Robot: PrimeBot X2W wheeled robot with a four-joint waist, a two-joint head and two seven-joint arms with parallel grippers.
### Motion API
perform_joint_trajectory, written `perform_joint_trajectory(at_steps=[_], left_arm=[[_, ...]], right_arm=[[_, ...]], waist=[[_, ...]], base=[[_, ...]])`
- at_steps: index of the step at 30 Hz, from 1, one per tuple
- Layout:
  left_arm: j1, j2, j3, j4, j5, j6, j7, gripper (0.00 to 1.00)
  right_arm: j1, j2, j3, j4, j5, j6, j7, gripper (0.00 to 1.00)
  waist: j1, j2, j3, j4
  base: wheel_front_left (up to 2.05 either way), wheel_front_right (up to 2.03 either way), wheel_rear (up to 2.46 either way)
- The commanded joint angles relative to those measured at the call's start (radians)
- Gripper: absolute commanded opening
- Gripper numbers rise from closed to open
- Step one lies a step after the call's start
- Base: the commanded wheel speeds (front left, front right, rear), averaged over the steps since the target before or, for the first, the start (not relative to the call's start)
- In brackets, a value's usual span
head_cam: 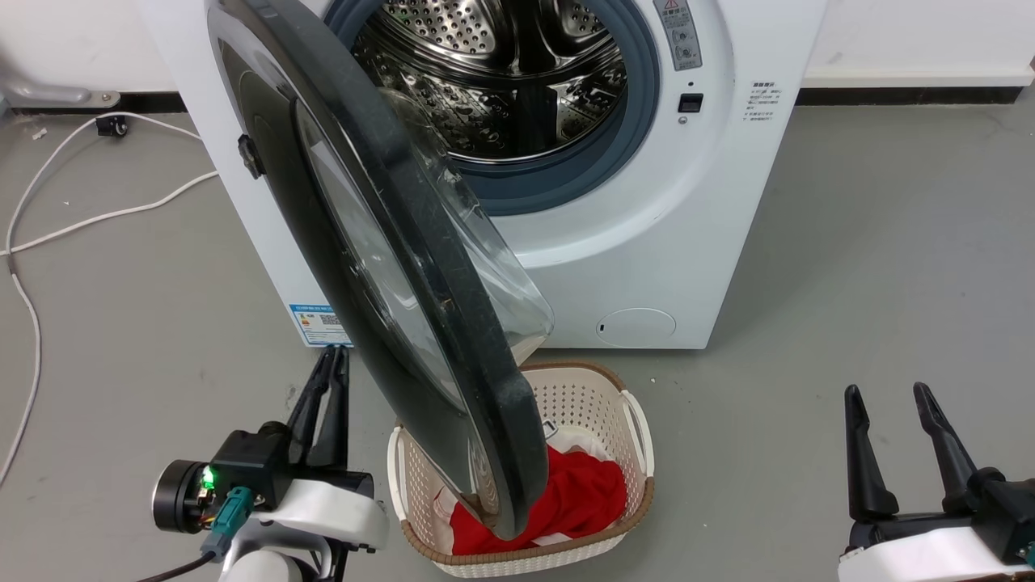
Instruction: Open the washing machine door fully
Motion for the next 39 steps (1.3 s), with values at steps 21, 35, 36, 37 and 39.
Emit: perform_joint_trajectory(at_steps=[21,35,36,37,39], left_arm=[[-0.077,-0.001,0.029,-0.404,0.019,0.031,-0.002,0.00],[-0.151,0.001,-0.085,-0.750,0.018,0.008,-0.002,0.00],[-0.146,0.001,-0.107,-0.753,0.014,0.003,-0.002,0.00],[-0.136,0.001,-0.131,-0.750,0.009,-0.003,-0.002,0.00],[-0.123,0.003,-0.189,-0.742,-0.005,-0.014,-0.002,0.00]], right_arm=[[-0.019,0.003,-0.004,0.012,0.016,-0.001,-0.005,1.00],[-0.020,0.003,-0.004,0.016,0.020,-0.001,0.002,1.00],[-0.019,0.003,-0.004,0.017,0.020,-0.001,0.003,1.00],[-0.017,0.003,-0.004,0.017,0.020,-0.001,0.003,1.00],[-0.013,0.003,-0.005,0.017,0.021,-0.001,0.003,1.00]], waist=[[0.0000,-0.0001,0.006,0.003],[0.0000,-0.0001,0.007,-0.005],[0.0000,-0.0001,0.006,-0.005],[0.0000,-0.0001,0.004,-0.006],[0.0000,-0.0001,0.002,-0.006]], base=[[0.00,0.00,0.00],[0.00,0.00,0.00],[0.00,0.00,0.00],[0.00,0.00,0.00],[0.00,0.00,0.00]])
